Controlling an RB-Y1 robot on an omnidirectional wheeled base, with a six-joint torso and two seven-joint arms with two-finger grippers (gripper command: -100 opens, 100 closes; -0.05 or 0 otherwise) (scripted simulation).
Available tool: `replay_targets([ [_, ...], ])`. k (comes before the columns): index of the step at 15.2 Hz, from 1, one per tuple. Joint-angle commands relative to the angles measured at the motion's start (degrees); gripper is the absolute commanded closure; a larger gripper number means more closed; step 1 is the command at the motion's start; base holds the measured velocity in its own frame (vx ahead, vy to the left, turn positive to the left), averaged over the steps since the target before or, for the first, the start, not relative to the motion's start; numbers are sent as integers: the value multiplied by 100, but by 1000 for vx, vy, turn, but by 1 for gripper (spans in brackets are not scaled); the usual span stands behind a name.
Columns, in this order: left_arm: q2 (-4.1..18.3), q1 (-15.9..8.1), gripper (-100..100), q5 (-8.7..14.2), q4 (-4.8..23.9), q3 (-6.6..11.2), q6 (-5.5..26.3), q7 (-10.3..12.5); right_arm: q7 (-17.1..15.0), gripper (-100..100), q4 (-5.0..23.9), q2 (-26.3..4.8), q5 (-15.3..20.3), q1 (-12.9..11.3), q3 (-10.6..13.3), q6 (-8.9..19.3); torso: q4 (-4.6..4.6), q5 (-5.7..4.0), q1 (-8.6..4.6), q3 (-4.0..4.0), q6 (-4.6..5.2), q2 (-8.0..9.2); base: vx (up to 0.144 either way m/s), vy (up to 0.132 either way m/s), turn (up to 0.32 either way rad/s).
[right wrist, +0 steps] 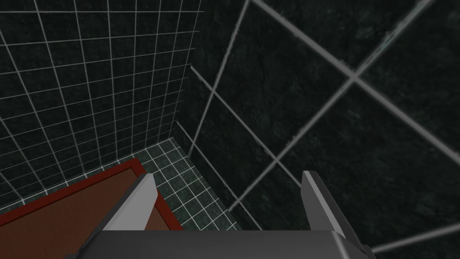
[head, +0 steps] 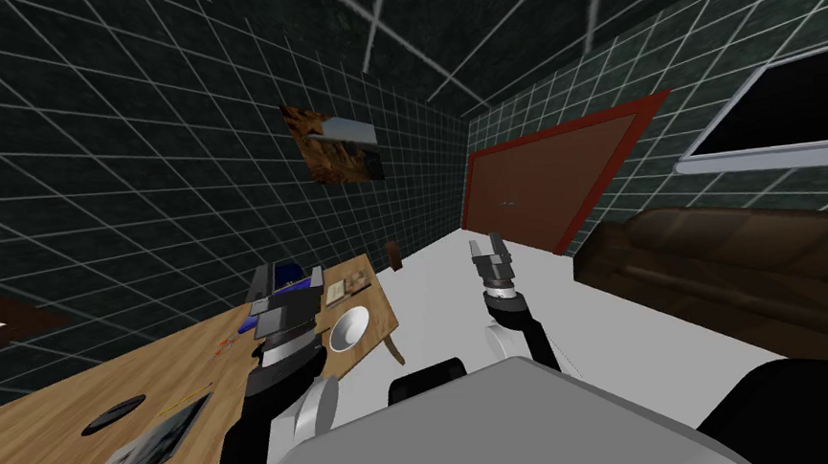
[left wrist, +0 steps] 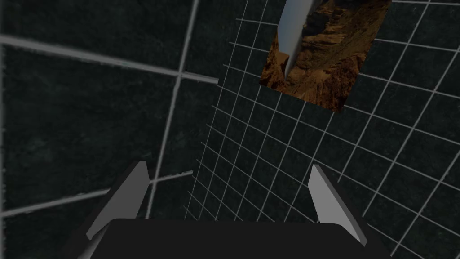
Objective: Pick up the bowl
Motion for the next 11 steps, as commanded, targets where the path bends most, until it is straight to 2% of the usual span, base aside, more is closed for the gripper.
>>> replay_targets([
  [1,252,3,-100,17,20,26,72,9,0,0,0,0,0,0,0,0,0,0,0,0,0,0,-1,-2,-19],
  [2,252,3,-100,17,20,26,72,9,0,0,0,0,0,0,0,0,0,0,1,0,0,0,-2,-2,-22],
  [4,572,9,-100,57,66,87,241,31,0,0,0,0,0,0,0,0,0,0,1,1,0,1,-4,-4,-38],
  [5,600,9,-100,57,66,87,241,31,0,0,0,0,0,0,0,0,0,0,2,1,1,2,-5,-4,-33],
  [7,905,20,-100,118,138,178,499,66,0,0,0,0,0,0,0,0,0,0,1,1,1,2,-8,-7,-57],
  [10,1038,26,-100,156,183,235,657,88,0,0,0,0,0,0,0,0,1,0,0,2,1,4,-8,-7,-46],
  [11,1154,34,-100,198,233,297,834,112,0,0,0,0,0,0,0,0,1,0,0,2,0,3,-8,-9,-72],
])
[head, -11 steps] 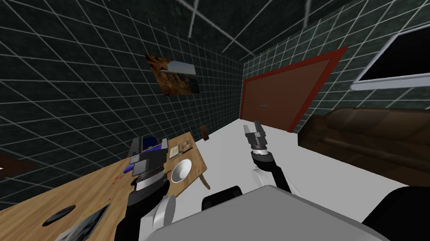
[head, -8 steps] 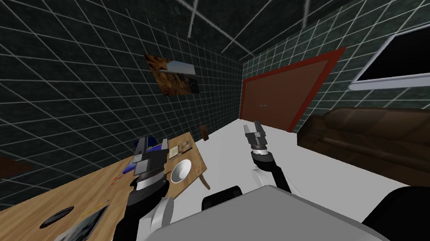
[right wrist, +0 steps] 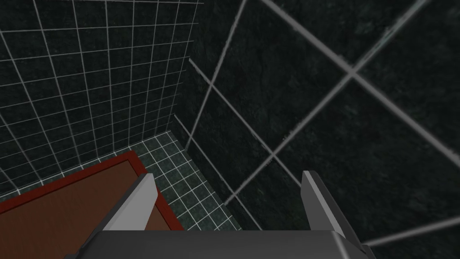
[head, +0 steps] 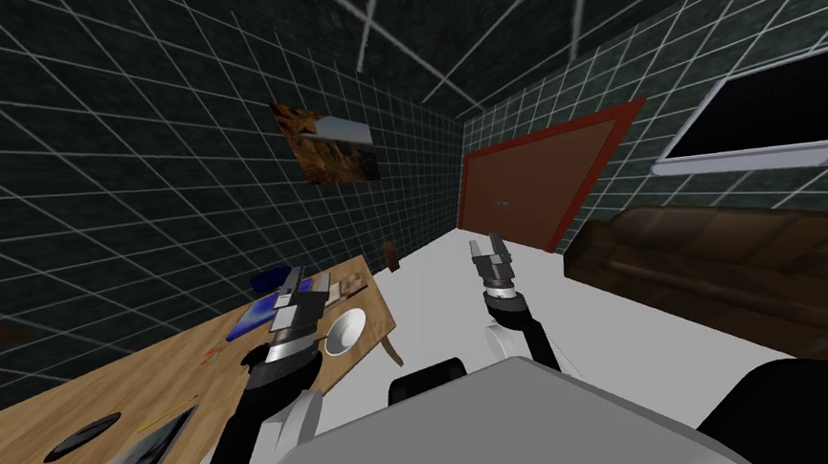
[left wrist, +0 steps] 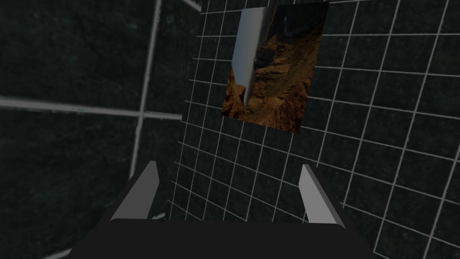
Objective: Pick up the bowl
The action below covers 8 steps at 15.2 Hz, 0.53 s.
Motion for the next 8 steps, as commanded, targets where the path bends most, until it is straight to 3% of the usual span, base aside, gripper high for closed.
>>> replay_targets([
  [1,95,-7,-100,30,30,46,181,13,0,0,0,0,0,0,0,0,0,0,0,0,0,0,-7,-7,-58],
  [8,431,31,-100,237,280,350,970,138,0,0,0,0,0,0,0,0,0,0,-1,0,0,0,-9,-9,-69],
])
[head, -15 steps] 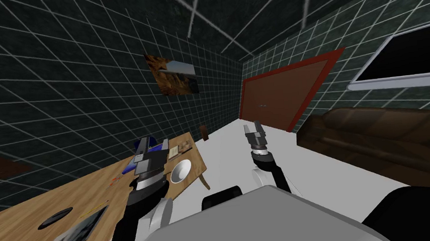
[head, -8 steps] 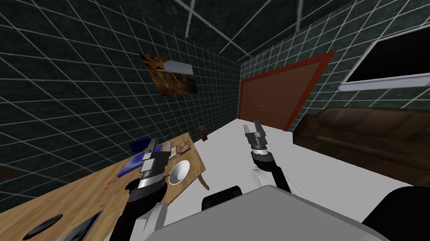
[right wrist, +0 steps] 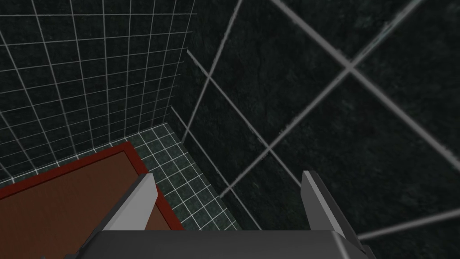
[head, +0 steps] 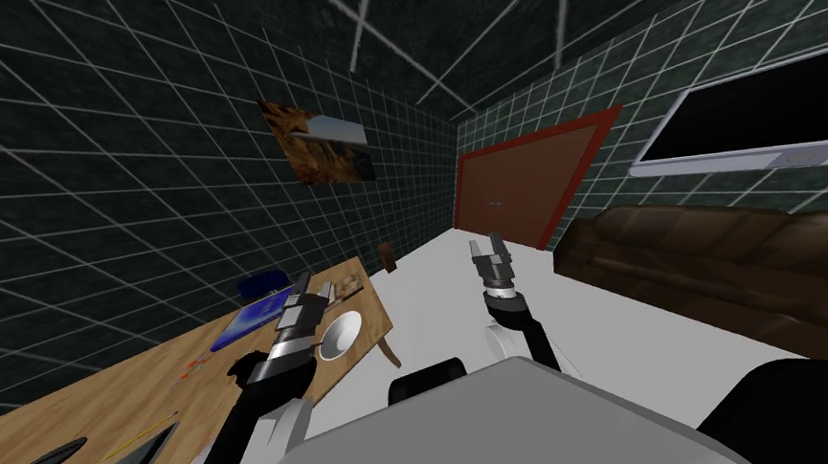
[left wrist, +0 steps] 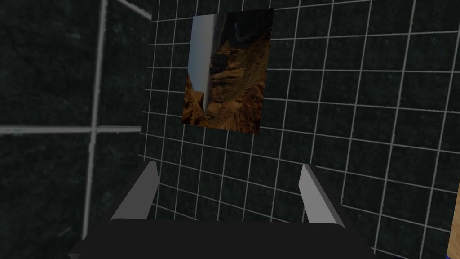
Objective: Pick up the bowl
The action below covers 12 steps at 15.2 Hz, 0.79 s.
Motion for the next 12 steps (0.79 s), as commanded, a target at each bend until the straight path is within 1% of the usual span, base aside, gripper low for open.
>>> replay_targets([
  [1,69,8,-100,55,59,82,243,39,0,0,0,0,0,0,0,0,0,0,0,0,0,0,-10,-9,-64],
  [2,124,19,-100,114,131,169,403,76,0,0,0,0,0,0,0,0,0,0,0,0,-1,0,-9,-11,-103],
  [3,124,19,-100,114,131,169,491,76,0,0,0,0,0,0,0,0,0,0,-1,0,0,0,-8,-10,-90],
  [4,168,31,-100,177,208,260,638,115,0,0,0,0,0,0,0,0,0,0,-1,0,-1,0,-12,-12,-84],
  [5,168,31,-100,177,208,260,750,115,0,0,0,0,0,0,0,0,0,0,1,1,0,1,-12,-11,-66],
  [6,201,43,-100,241,287,354,881,156,0,0,0,0,0,0,0,0,0,0,0,1,-1,1,-10,-14,-101],
  [7,201,43,-100,241,287,354,990,156,0,0,0,0,0,0,0,0,0,0,-1,1,0,1,-9,-13,-86],
  [8,201,43,-100,241,287,354,1019,156,0,0,0,0,0,0,0,0,0,0,-1,0,0,1,-5,-8,-26],
  [9,225,56,-100,308,370,451,1201,199,0,0,0,0,0,0,0,0,0,0,0,0,-1,0,-7,-11,-81],
  [10,225,56,-100,308,370,451,1290,199,0,0,0,0,0,0,0,0,0,0,0,0,0,0,-9,-11,-83],
  [11,225,56,-100,308,370,451,1295,199,0,0,0,0,0,0,0,0,0,0,0,0,-1,0,-6,-6,-24],
  [12,241,68,-100,377,454,550,1491,243,0,0,0,0,0,0,0,0,0,0,0,0,-1,-1,-6,-8,-86],
])
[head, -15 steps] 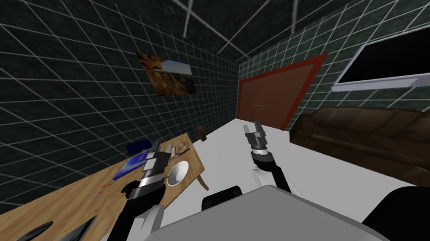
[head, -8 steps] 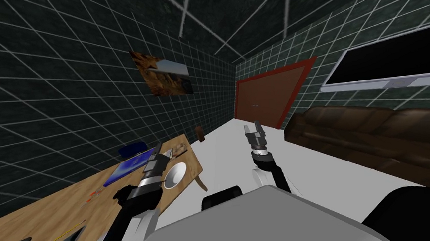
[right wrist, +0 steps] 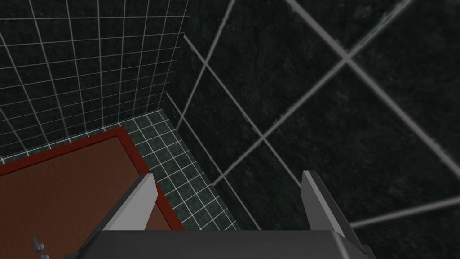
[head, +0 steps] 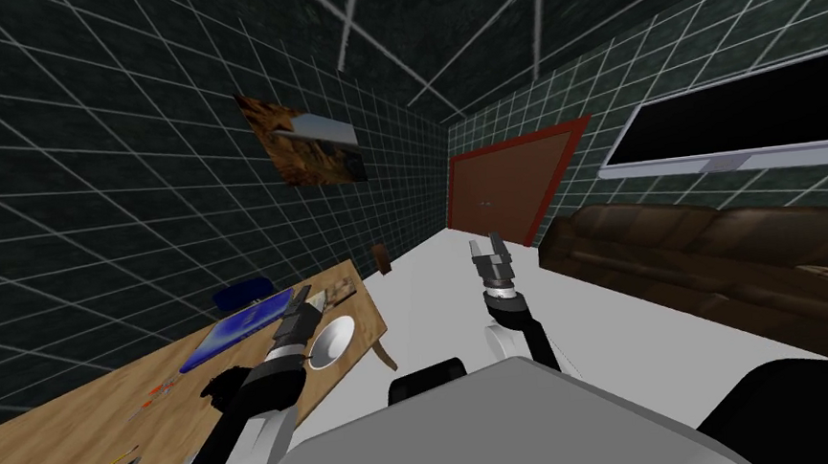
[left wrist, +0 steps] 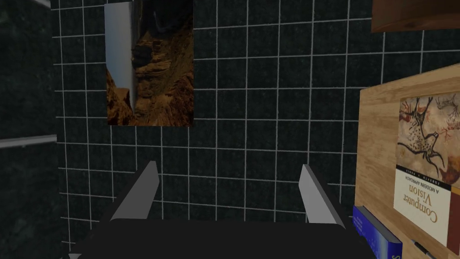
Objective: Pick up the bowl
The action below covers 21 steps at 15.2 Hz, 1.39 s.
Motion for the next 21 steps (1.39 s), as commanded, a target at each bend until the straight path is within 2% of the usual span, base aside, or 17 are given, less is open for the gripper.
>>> replay_targets([
  [1,0,-3,-100,42,69,62,267,27,0,0,0,0,0,0,0,0,0,0,0,0,0,0,-7,-9,-96],
  [2,0,-3,-100,42,69,62,267,27,0,0,0,0,0,0,0,0,0,0,0,0,0,0,-6,-5,-24],
  [3,7,10,-100,112,156,163,468,72,0,0,0,0,0,0,0,0,0,0,1,0,-1,0,-6,-10,-81],
  [5,7,10,-100,112,156,163,556,72,0,0,0,0,0,0,0,0,0,0,-1,0,0,0,-6,-10,-52],
  [6,6,23,-100,183,243,265,719,118,0,0,0,0,0,0,0,0,0,0,0,0,-1,0,-6,-11,-89],
  [8,6,23,-100,183,243,265,850,118,0,0,0,0,0,0,0,0,0,0,-1,0,-1,0,-7,-9,-54],
  [9,-1,37,-100,255,332,369,1026,164,0,0,0,0,0,0,0,0,0,0,0,0,-1,0,-7,-12,-83],
  [11,-1,37,-100,255,332,369,1147,164,0,0,0,0,0,0,0,0,0,0,-1,0,-1,1,-6,-11,-63],
  [12,-15,50,-100,328,421,473,1329,212,0,0,0,0,0,0,0,0,0,0,0,0,-2,0,-5,-12,-101],
  [14,-15,50,-100,328,421,473,1447,212,0,0,0,0,0,0,0,0,0,0,-1,0,-1,0,-5,-9,-53],
  [15,-35,63,-100,401,511,577,1642,259,0,0,0,0,0,0,0,0,0,0,0,0,-2,0,-4,-11,-91],
  [17,-35,63,-100,401,511,577,1747,259,0,0,0,0,0,0,0,0,0,0,-1,0,-1,0,-5,-9,-59],
  [18,-59,75,-100,474,601,681,1957,307,0,0,0,0,0,0,0,0,0,0,0,0,-2,-1,-3,-11,-91],
  [20,-59,75,-100,474,601,681,2047,307,0,0,0,0,0,0,0,0,0,0,-1,0,-1,-1,-3,-9,-62],
  [21,-88,87,-100,546,690,785,2240,354,0,0,0,0,0,0,0,0,0,0,-1,-1,-1,-1,-4,-12,-93],
])
